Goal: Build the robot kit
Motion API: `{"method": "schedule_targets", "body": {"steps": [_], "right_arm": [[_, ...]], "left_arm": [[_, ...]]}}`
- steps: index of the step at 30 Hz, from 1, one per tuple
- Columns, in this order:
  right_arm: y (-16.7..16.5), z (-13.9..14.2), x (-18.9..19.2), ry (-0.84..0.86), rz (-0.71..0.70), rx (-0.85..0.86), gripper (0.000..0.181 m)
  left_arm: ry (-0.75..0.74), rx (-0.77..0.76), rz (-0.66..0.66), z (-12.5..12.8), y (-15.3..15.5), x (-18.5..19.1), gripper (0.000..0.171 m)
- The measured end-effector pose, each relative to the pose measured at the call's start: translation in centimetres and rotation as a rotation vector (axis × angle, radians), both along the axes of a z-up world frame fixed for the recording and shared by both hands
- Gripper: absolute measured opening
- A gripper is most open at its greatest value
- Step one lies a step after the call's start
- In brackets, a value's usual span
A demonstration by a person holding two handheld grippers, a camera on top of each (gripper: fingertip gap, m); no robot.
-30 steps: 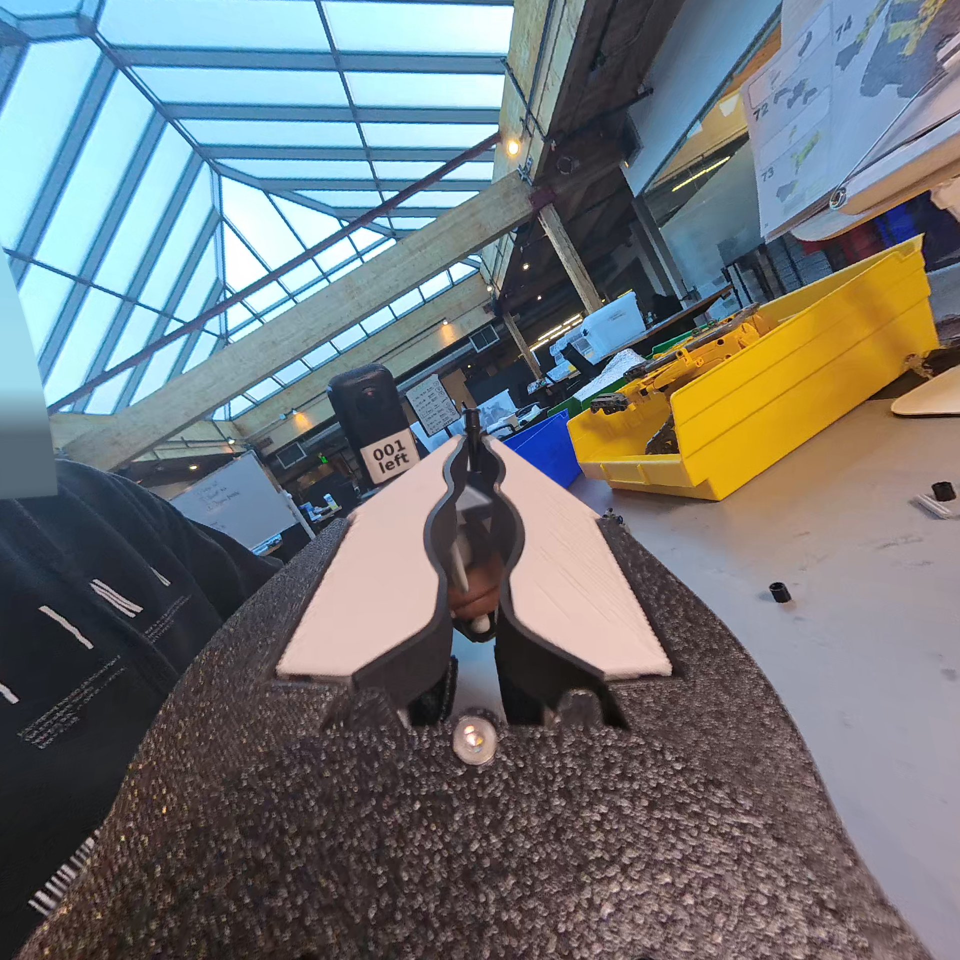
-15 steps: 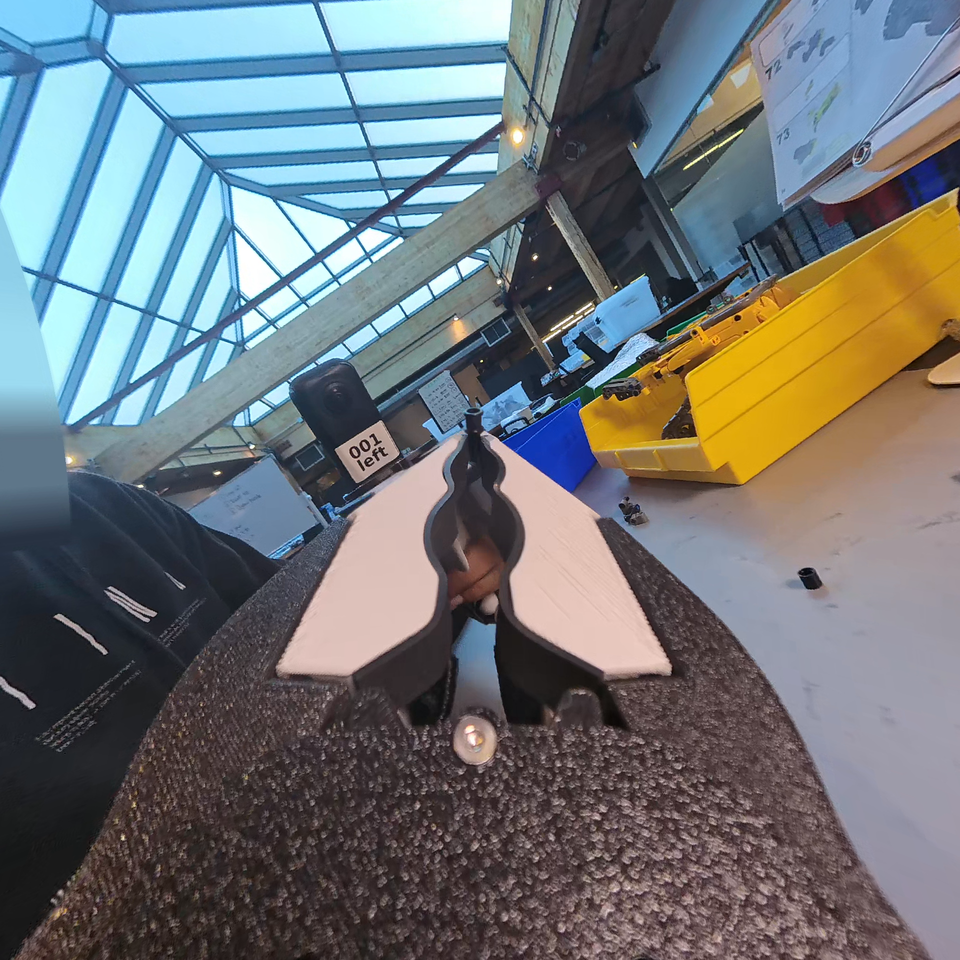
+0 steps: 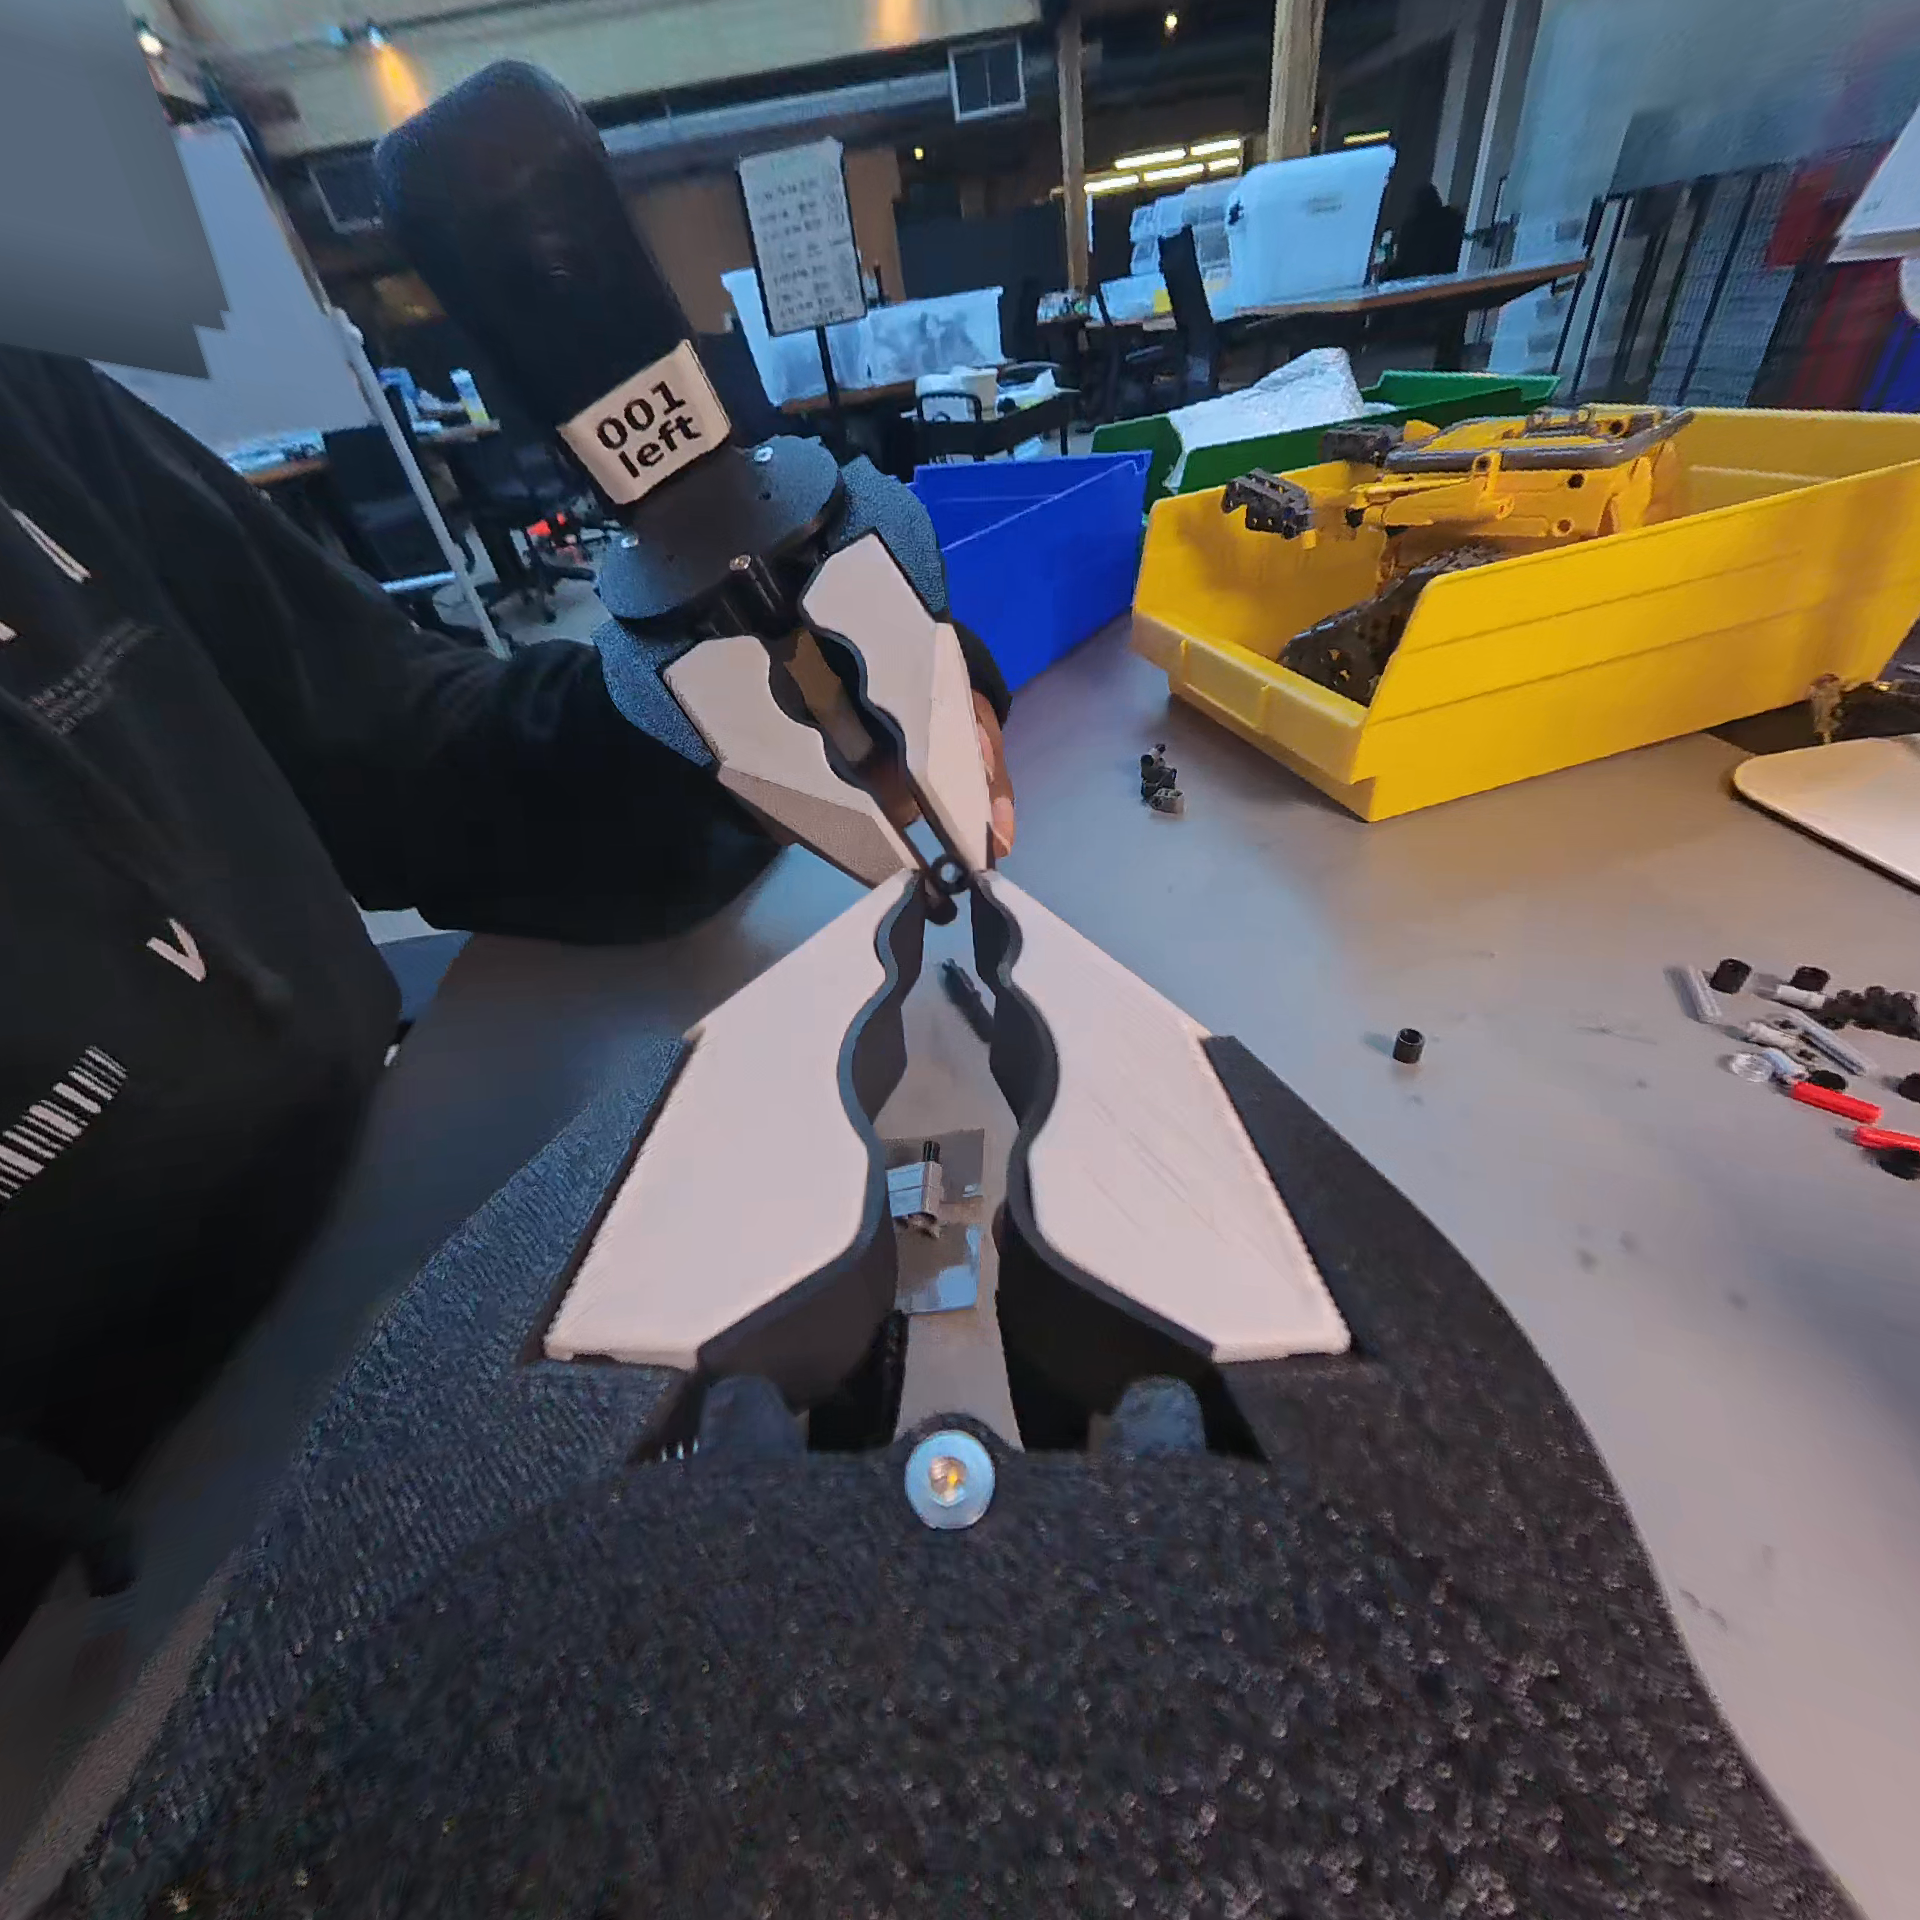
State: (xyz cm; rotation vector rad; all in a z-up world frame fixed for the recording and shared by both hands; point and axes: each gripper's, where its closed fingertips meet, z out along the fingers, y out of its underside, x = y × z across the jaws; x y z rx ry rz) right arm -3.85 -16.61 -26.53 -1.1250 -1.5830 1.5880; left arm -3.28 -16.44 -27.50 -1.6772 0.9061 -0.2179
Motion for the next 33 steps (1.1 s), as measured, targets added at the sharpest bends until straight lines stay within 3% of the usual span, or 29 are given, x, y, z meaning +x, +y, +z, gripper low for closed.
{"method": "schedule_targets", "body": {"steps": [5,22,30,33], "right_arm": [[-0.4,-0.7,0.2,-0.025,0.022,0.053,0.007],[-0.2,-1.5,0.7,-0.061,0.029,0.127,0.008],[0.3,-1.1,0.8,-0.063,0.019,0.115,0.007],[2.6,-0.2,0.9,-0.029,-0.078,0.097,0.007]], "left_arm": [[0.076,-0.023,-0.026,-1.4,-0.3,0.5,0.004],[0.095,-0.021,-0.035,-1.9,-0.3,0.5,0.004],[-0.005,-0.032,-0.049,-1.2,0.1,0.2,0.005],[-0.103,-0.076,0.075,-0.9,2.5,-3.5,0.011]]}}
